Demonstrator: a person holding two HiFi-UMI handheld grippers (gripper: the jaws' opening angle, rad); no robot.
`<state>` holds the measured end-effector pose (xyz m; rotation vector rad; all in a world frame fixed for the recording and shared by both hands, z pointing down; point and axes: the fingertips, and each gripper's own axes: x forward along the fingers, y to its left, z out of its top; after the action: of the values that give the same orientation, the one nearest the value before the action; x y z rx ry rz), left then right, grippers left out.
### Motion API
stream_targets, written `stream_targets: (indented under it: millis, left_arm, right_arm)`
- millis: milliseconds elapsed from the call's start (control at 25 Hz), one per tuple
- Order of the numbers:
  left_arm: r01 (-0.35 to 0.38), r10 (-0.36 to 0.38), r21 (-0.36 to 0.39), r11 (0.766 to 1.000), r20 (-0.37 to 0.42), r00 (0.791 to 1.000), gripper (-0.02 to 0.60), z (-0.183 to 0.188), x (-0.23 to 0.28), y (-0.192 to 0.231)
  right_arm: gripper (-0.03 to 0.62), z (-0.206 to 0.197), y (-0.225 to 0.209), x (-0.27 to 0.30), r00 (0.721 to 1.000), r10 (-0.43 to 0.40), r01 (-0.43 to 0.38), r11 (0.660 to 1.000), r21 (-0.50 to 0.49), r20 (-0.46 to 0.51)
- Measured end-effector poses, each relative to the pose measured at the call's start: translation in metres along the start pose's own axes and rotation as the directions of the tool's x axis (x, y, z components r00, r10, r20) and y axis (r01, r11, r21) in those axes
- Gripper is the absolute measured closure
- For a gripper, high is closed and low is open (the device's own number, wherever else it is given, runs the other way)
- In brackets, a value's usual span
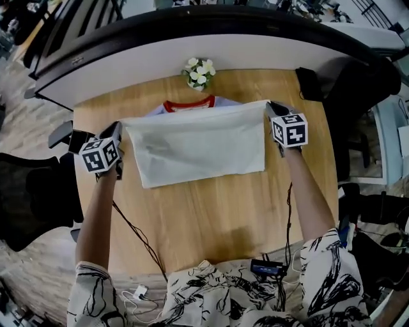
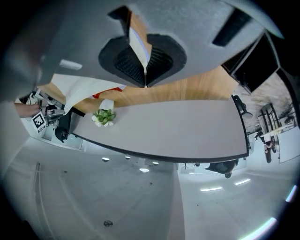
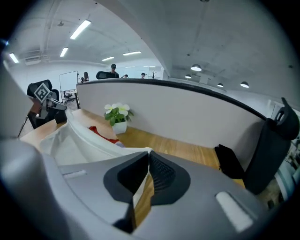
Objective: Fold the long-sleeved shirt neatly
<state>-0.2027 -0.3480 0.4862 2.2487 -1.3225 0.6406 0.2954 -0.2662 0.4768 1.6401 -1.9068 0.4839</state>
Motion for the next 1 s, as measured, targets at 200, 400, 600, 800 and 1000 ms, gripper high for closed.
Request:
stream_targets:
  millis: [200, 400, 600, 800, 1000]
  left_arm:
    - [-0.01, 0.013, 0.05, 0.999, -0.067, 0.998, 0.561, -0.014, 0.051, 0.01]
    - [-0.033, 0.046, 0.083, 0.996, -0.165, 0.985, 0.56, -0.028, 0.086, 0.018]
    - [-0.029, 0.055, 0.121, 0.992, -0.216, 0.975, 0.536, -0.038, 0.111, 0.027]
    - [0.048, -0.038, 0.1, 0.994, -0.099, 0.994, 0.402, -0.014, 0.107, 0.028]
    - [0.199, -0.17, 0.634, 0.747, -0.107, 0.98, 0.357, 0.019, 0.09, -0.031]
  right_arm:
    - [0.576, -0.022, -0.012, 0.059, 0.998, 0.011, -0.012, 1.0, -0.014, -0.066]
    - [0.574, -0.041, -0.013, 0.096, 0.992, 0.016, -0.027, 0.996, -0.088, -0.123]
    - [0.553, -0.053, -0.022, 0.115, 0.991, 0.057, -0.064, 0.997, -0.052, -0.124]
    - [0.461, -0.041, -0.04, 0.11, 0.991, 0.126, -0.126, 0.992, 0.014, -0.05]
    - [0.36, 0.011, 0.002, 0.081, 0.956, 0.293, -0.263, 0.864, -0.43, 0.003]
